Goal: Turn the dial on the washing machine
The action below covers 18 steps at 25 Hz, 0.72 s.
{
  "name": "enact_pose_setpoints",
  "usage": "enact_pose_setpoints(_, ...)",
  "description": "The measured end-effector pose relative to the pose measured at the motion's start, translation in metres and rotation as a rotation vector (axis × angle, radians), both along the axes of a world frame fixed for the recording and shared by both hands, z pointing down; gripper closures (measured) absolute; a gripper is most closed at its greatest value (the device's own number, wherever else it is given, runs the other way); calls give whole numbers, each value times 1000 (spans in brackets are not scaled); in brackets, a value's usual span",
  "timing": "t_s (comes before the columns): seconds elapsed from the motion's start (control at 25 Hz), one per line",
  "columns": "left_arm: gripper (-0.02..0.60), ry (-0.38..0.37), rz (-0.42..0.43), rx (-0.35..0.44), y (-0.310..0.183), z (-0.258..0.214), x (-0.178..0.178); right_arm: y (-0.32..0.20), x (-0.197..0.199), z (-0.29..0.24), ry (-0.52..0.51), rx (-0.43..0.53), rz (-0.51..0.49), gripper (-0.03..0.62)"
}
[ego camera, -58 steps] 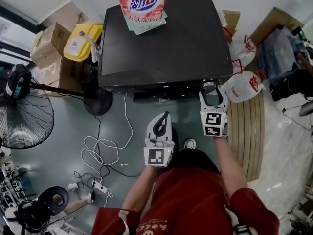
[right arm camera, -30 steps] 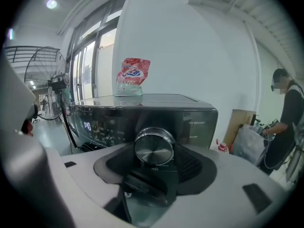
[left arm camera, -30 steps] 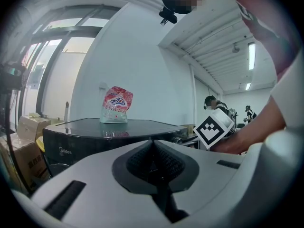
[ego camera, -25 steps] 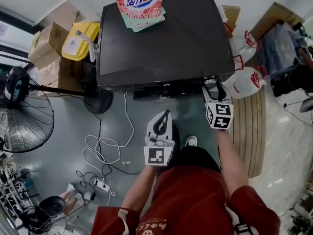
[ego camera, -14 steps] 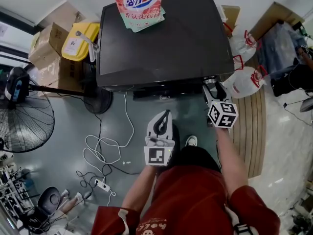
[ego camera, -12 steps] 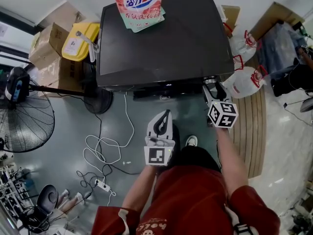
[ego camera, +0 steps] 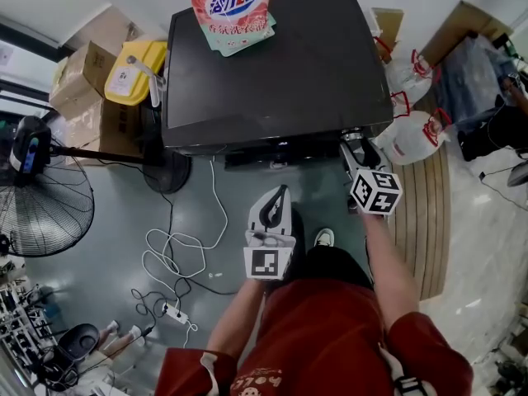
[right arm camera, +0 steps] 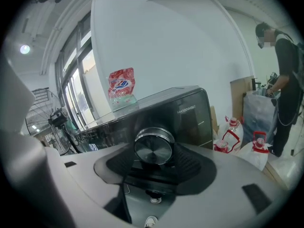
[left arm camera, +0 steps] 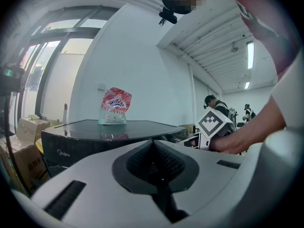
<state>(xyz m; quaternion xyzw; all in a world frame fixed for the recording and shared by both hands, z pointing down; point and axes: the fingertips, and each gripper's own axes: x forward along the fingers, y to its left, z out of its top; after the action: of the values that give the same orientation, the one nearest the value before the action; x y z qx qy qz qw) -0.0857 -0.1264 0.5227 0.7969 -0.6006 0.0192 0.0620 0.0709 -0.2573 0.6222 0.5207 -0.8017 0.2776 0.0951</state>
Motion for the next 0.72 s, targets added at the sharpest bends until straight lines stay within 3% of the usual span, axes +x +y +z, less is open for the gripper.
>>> enact_pose_setpoints(0.48, 572, -5, 13, 11, 0, -3, 3, 1, 2, 2, -231, -78, 51, 327)
enact_pose_setpoints(0.72, 572, -6, 13, 9, 1, -3, 4, 0, 5, 2, -449, -118, 75, 327)
